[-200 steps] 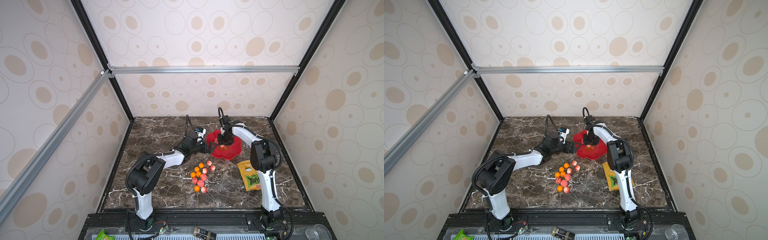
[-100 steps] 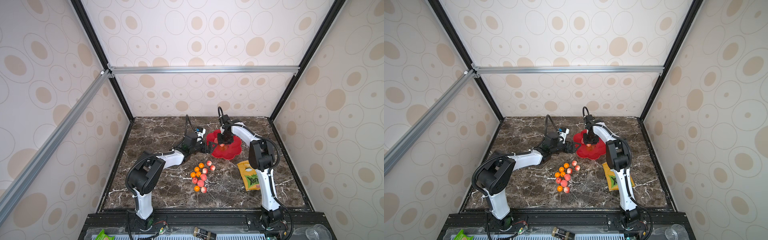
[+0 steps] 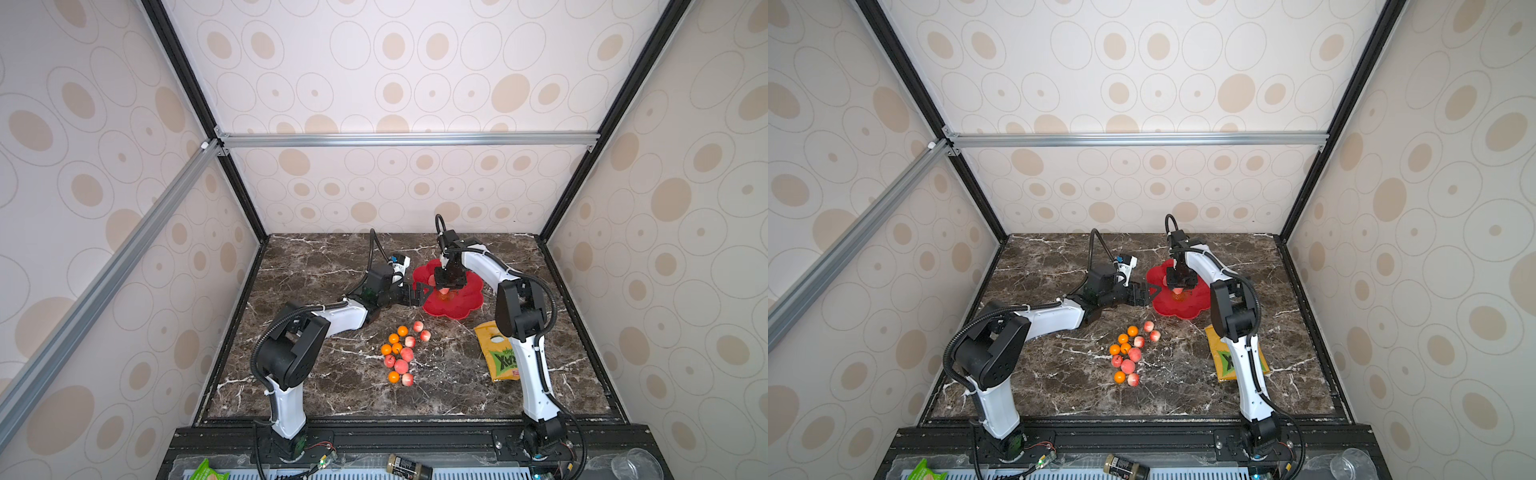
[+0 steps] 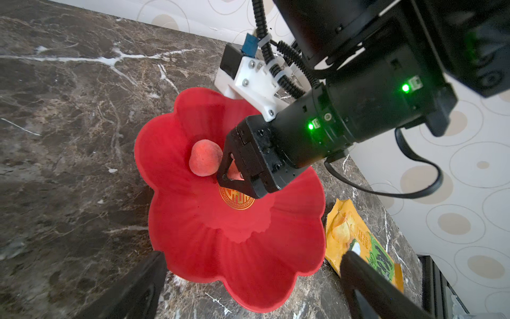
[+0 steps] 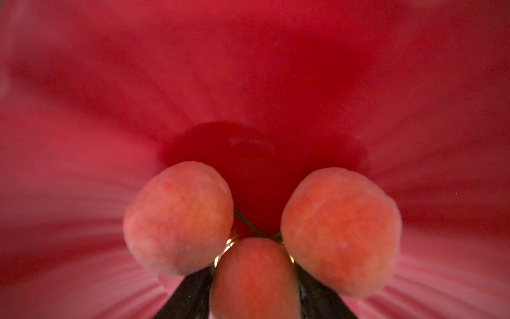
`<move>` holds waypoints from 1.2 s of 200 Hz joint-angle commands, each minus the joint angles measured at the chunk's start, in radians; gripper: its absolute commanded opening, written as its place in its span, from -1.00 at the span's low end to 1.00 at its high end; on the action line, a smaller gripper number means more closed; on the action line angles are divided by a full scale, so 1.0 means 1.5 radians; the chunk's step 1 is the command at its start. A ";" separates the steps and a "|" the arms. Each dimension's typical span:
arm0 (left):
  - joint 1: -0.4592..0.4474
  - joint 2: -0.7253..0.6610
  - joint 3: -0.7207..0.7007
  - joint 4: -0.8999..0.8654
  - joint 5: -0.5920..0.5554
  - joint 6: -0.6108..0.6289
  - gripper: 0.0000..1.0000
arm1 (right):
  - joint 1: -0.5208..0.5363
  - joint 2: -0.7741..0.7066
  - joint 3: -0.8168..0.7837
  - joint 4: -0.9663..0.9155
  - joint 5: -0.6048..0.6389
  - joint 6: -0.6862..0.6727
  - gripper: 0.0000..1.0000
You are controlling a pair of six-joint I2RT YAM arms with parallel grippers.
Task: Arrange fruit in a fruit bowl
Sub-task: Place the fruit in the fruit bowl.
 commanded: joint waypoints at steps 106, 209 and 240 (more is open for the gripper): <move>0.003 -0.032 -0.011 0.027 0.003 -0.004 0.98 | -0.004 -0.113 -0.088 0.016 -0.003 0.002 0.24; -0.019 -0.196 -0.145 -0.014 -0.022 -0.004 0.98 | 0.045 -0.406 -0.432 0.145 -0.032 0.046 0.23; -0.024 -0.292 -0.227 -0.047 -0.040 -0.002 0.98 | 0.109 -0.478 -0.522 0.173 -0.009 0.080 0.22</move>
